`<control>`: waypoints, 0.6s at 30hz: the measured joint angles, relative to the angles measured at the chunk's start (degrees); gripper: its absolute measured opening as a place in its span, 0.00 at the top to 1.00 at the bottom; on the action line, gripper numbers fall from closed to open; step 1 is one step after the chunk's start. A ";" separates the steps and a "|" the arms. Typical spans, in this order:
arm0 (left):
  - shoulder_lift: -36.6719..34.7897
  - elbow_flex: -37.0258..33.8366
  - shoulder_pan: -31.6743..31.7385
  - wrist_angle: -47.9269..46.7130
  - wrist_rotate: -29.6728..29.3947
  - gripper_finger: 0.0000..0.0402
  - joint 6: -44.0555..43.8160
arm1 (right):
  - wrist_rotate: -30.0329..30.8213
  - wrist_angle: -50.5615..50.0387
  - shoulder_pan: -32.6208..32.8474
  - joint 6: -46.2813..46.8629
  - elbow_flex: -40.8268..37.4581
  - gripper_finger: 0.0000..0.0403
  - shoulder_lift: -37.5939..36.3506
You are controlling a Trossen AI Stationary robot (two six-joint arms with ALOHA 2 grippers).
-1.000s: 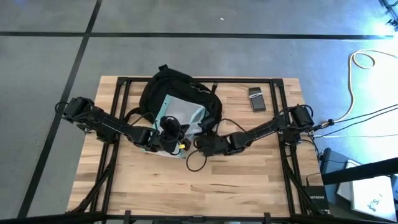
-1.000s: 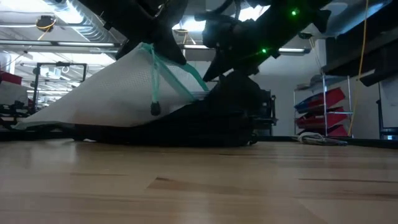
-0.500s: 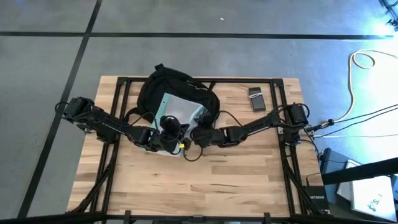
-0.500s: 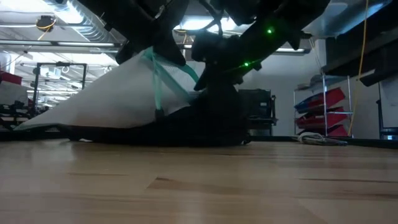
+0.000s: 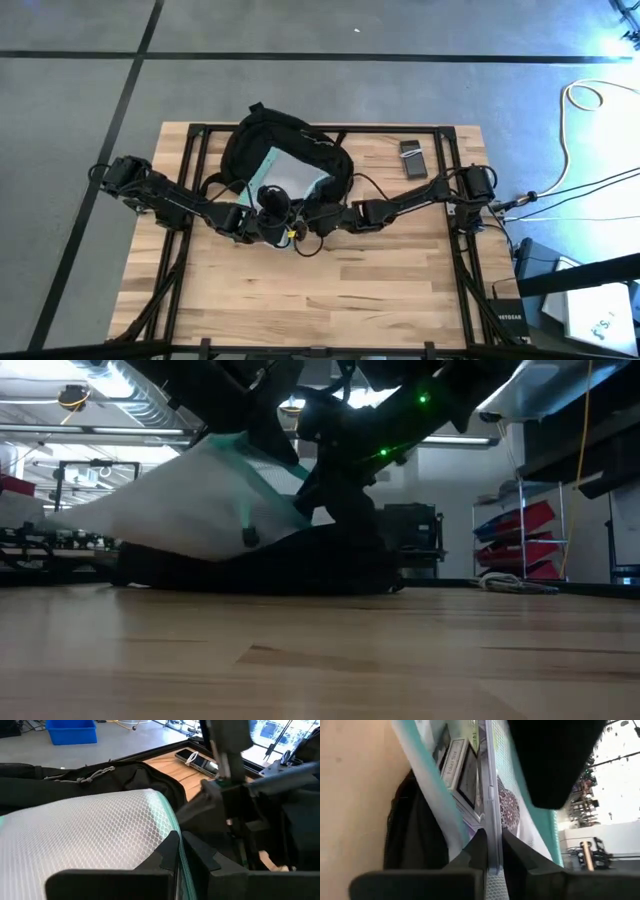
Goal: Unpack backpack
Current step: Put the tin pencil case into the blue zip bag
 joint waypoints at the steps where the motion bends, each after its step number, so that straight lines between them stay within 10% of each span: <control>1: 0.00 0.00 0.00 0.00 0.00 0.99 -0.01 | -0.59 0.01 -0.60 0.29 0.02 0.96 0.00; 18: 0.00 0.00 0.00 0.04 0.13 0.99 -0.02 | -9.29 0.99 -6.20 -2.89 0.09 0.53 0.00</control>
